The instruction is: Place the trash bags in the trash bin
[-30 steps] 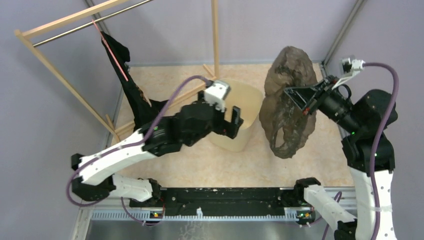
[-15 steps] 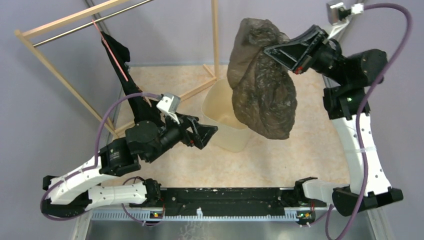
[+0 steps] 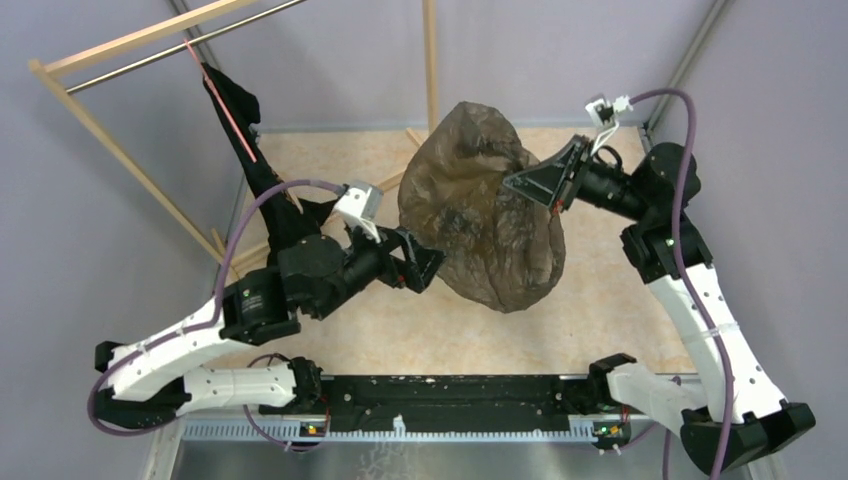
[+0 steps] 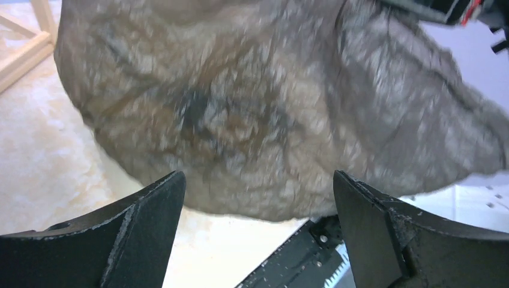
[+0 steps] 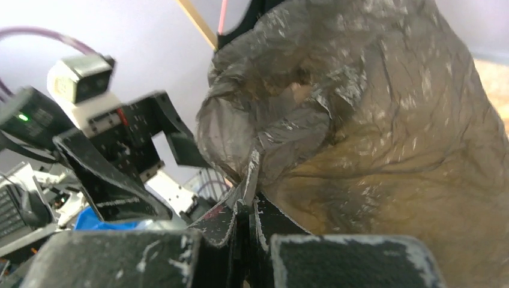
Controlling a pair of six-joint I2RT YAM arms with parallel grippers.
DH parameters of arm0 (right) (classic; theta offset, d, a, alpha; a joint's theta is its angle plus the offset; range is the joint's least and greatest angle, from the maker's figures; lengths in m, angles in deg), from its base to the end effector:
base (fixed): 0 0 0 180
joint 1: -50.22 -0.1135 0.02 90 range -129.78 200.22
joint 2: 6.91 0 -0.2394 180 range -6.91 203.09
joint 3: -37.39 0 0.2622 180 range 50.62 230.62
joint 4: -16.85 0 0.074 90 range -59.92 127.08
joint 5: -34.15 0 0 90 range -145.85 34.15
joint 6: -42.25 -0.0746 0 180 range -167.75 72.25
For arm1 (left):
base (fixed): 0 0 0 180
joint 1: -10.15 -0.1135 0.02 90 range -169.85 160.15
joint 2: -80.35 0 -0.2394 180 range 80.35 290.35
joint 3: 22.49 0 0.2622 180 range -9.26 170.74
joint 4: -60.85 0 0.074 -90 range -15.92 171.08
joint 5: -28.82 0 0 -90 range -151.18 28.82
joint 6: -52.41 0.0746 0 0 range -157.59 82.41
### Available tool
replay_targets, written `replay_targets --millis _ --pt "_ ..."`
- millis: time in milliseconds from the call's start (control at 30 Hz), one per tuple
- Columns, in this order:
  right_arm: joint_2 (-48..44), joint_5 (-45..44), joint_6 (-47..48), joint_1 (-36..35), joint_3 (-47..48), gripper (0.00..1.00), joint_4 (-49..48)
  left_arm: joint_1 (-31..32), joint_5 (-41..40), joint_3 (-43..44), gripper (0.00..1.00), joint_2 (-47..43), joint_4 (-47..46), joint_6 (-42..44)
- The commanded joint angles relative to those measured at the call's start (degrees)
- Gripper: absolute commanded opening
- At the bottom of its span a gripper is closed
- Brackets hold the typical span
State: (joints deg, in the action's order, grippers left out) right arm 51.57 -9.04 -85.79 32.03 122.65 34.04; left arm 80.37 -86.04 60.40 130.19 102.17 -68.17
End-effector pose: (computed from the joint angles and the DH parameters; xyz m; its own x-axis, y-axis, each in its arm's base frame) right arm 0.2226 0.1304 0.4566 -0.4279 0.3033 -0.8514 -0.8037 0.3033 0.5119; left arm 0.1059 -0.2017 0.4191 -0.4046 -0.2388 -0.8827 0.5891 0.6702 -0.4514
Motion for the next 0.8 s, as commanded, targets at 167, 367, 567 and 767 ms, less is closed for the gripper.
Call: replay_targets --millis 167,367,567,767 --pt "-5.5 -2.2 9.3 -0.3 -11.1 0.0 3.8 -4.8 -13.7 20.1 0.95 20.2 11.2 4.8" --pt "-6.7 -2.6 10.9 -0.3 -9.2 0.0 5.8 -21.6 3.2 19.8 0.94 18.4 5.7 6.6" --pt "-6.7 1.1 10.2 -0.3 -8.5 0.0 4.3 -25.5 2.8 29.5 0.98 20.8 5.8 10.4" --pt "-7.2 6.0 6.0 -0.3 -7.6 0.0 -3.3 -29.5 1.0 35.8 0.98 28.9 1.1 7.8"
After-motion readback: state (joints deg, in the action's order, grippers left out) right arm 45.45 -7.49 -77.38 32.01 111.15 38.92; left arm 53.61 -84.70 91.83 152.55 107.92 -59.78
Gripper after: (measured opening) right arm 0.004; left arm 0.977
